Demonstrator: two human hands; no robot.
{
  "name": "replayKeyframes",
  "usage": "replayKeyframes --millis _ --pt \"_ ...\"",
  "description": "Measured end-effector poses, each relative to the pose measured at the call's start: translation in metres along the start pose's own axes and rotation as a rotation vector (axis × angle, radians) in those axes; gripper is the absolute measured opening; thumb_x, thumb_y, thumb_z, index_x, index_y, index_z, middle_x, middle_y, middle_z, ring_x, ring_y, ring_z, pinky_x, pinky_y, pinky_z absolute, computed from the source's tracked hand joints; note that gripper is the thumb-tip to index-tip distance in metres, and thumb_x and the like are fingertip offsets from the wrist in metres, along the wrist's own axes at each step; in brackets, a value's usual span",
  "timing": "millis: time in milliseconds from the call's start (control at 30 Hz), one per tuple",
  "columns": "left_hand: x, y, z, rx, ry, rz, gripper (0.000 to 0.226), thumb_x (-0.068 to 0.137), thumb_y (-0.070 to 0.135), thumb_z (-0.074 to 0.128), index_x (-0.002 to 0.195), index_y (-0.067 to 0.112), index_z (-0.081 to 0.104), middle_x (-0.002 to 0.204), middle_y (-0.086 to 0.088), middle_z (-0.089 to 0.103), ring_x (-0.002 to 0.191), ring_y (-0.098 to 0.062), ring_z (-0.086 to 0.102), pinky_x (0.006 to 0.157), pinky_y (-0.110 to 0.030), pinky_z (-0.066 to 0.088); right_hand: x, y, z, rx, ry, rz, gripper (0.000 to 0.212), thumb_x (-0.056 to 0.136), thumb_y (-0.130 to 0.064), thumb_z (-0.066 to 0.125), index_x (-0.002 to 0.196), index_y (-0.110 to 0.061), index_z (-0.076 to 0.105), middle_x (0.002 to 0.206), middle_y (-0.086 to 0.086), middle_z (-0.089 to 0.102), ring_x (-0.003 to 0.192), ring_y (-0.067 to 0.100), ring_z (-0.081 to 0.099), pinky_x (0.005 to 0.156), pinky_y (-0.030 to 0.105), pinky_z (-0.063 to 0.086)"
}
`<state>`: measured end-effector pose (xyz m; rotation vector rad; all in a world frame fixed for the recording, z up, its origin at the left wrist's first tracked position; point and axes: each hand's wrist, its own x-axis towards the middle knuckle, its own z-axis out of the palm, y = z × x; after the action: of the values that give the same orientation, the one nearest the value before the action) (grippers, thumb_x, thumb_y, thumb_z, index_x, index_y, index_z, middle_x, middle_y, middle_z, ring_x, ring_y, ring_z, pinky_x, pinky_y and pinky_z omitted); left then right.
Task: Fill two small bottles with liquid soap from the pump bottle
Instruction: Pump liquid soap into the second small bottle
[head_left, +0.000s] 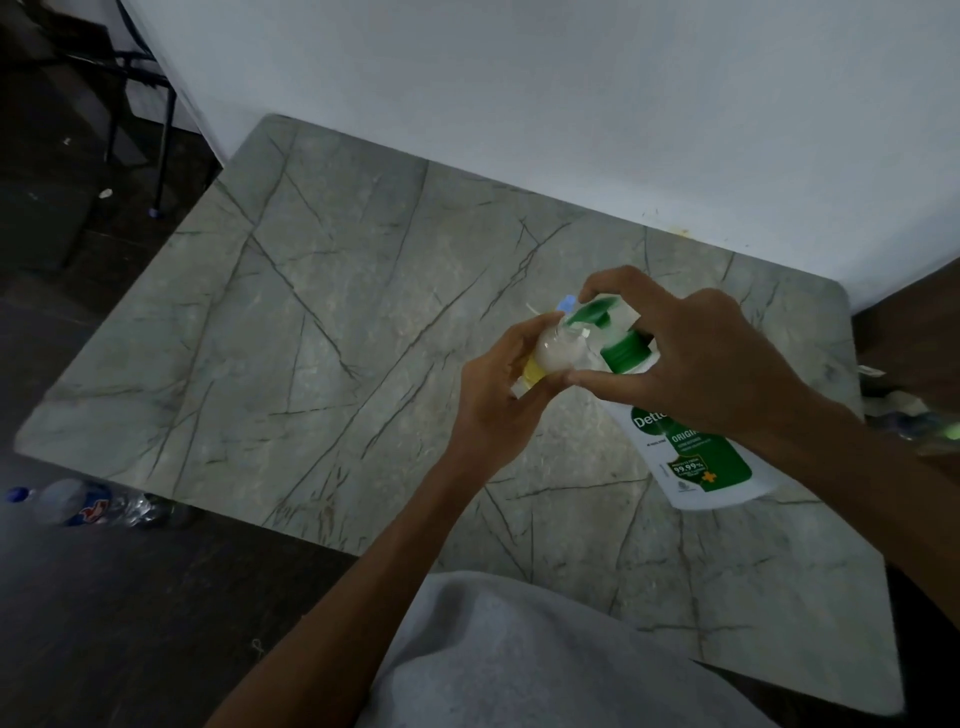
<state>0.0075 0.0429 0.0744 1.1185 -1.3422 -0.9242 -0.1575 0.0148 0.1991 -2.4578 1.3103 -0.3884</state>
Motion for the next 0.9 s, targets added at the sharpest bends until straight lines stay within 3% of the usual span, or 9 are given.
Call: replayKeyframes --millis 267,500,567,667,900 --pt "0.0006 0.0037 -0.0016 -0.019 0.007 0.005 0.059 0.083 0.032 0.074 0.132 0.004 0.055 0.124 -0.009 0.068 0.111 -0.015 0.068 0.087 -0.041 0.060 -0.0009 -0.0013 0.0019 0.040 0.046 0.000 0.056 0.070 -0.059 0.069 0.112 -0.027 0.051 0.070 -0.012 0.061 0.051 -0.002 0.060 0.047 0.014 0.047" --pt "-0.0013 0.0029 -0.0022 0.017 -0.022 0.043 0.054 0.083 0.033 0.073 0.131 0.018 0.055 0.125 -0.001 0.067 0.109 -0.016 0.068 0.087 -0.045 0.059 -0.0044 -0.0017 0.0051 0.063 0.094 0.025 0.044 0.070 -0.048 0.075 0.101 -0.021 0.055 0.066 -0.008 0.063 0.048 -0.004 0.059 0.045 0.014 0.049" --pt "-0.0019 0.0017 -0.0015 0.029 -0.031 0.049 0.055 0.083 0.033 0.072 0.132 0.016 0.055 0.125 -0.001 0.066 0.109 -0.015 0.068 0.087 -0.042 0.060 -0.0030 -0.0011 0.0035 0.029 0.058 0.015 0.049 0.070 -0.052 0.072 0.102 -0.021 0.053 0.068 -0.007 0.063 0.048 -0.002 0.059 0.041 0.011 0.043" --pt "-0.0025 0.0012 -0.0013 0.033 -0.030 0.035 0.056 0.084 0.032 0.072 0.132 0.011 0.055 0.124 -0.005 0.067 0.109 -0.014 0.069 0.087 -0.040 0.060 -0.0017 0.0009 0.0027 -0.025 0.020 0.004 0.058 0.069 -0.058 0.070 0.110 -0.021 0.052 0.072 -0.003 0.067 0.049 0.000 0.059 0.047 0.010 0.038" --pt "0.0017 0.0050 -0.0025 0.022 -0.018 0.014 0.059 0.081 0.035 0.073 0.132 0.009 0.057 0.122 -0.004 0.068 0.106 -0.016 0.069 0.086 -0.042 0.060 -0.0052 0.0015 0.0056 0.014 0.106 0.008 0.048 0.073 -0.044 0.076 0.112 -0.023 0.058 0.076 0.001 0.072 0.052 0.006 0.064 0.050 0.014 0.050"
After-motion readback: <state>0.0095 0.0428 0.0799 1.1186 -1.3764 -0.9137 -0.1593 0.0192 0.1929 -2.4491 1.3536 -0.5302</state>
